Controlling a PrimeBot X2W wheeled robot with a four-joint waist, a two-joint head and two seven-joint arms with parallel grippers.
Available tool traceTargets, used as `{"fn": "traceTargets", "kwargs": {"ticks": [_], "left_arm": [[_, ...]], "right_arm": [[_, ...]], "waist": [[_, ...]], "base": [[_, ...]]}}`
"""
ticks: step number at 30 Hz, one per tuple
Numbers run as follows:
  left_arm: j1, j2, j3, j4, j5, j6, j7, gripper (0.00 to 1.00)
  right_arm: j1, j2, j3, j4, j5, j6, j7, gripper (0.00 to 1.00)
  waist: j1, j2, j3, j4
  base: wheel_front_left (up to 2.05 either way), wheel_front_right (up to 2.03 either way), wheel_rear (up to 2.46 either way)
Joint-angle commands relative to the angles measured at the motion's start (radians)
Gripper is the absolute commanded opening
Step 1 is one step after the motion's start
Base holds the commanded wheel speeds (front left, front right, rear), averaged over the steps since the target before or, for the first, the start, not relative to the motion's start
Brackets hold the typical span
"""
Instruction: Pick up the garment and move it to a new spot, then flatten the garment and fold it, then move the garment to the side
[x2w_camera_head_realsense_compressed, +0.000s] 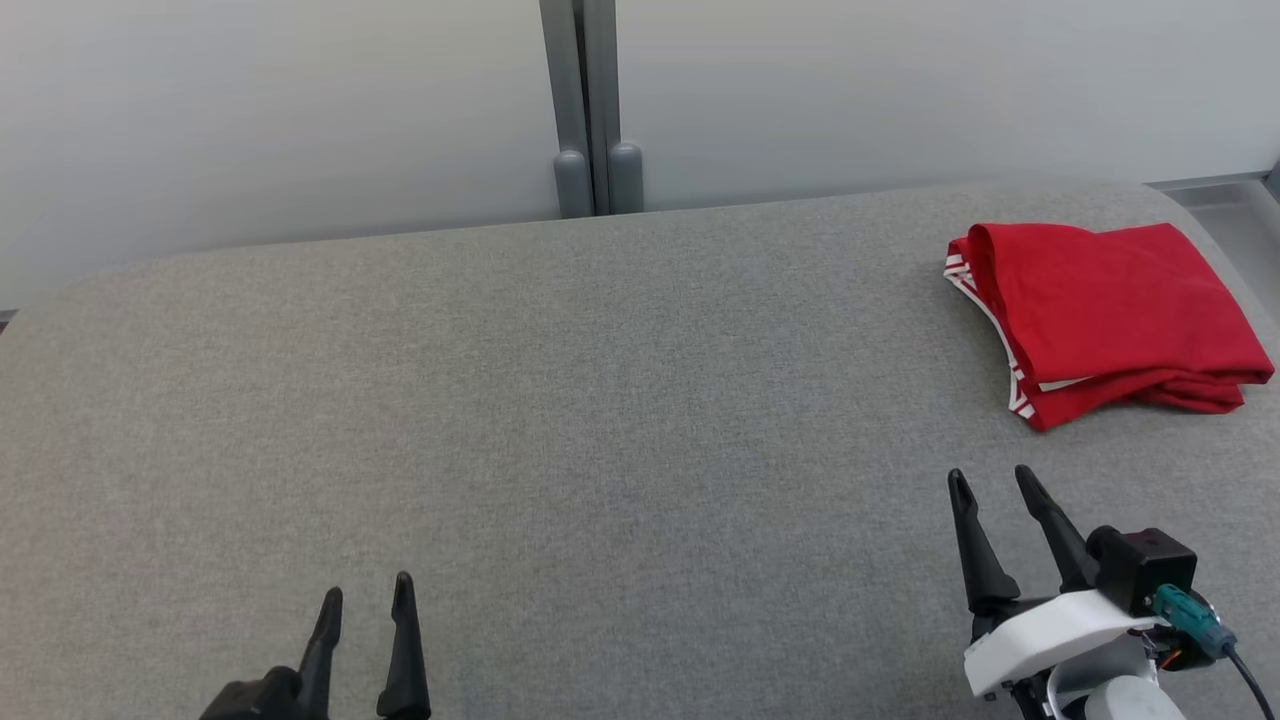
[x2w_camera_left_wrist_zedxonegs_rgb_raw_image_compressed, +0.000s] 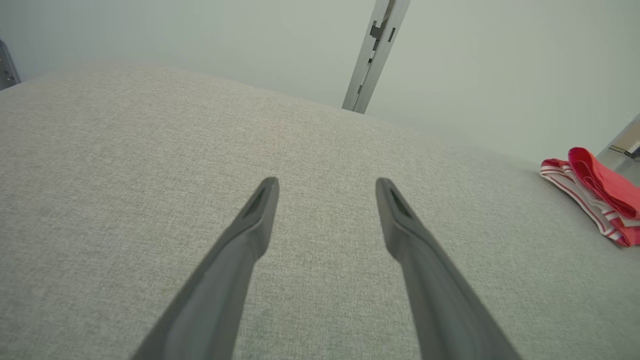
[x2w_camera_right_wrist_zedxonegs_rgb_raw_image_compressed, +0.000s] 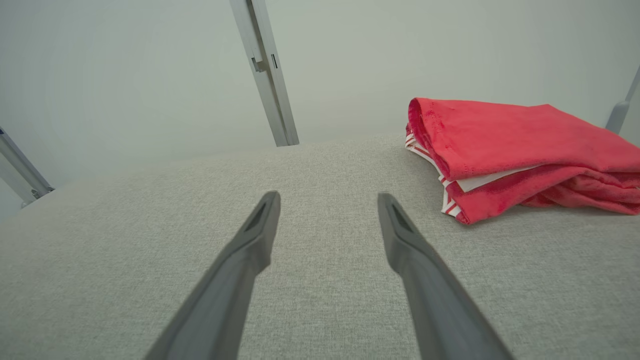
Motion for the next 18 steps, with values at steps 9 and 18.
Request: {"fn": "traceTargets", "kwargs": {"ticks": [9, 18], "left_arm": [[-0.032, 0.004, 0.023, 0.036, -0.182, -0.011, 0.054, 0.0], [-0.061, 0.008, 0.045, 0.04, -0.317, -0.019, 0.091, 0.0]], "right_arm": [[0.006, 0.005, -0.019, 0.021, 0.2, 0.0, 0.057, 0.0], [-0.001, 0.004, -0.033, 0.012, 0.347, 0.0, 0.097, 0.0]], "waist": [[0.0, 0.0, 0.001, 0.0], [0.0, 0.0, 0.002, -0.001]], "base": [[0.0, 0.0, 0.0], [0.0, 0.0, 0.0]]}}
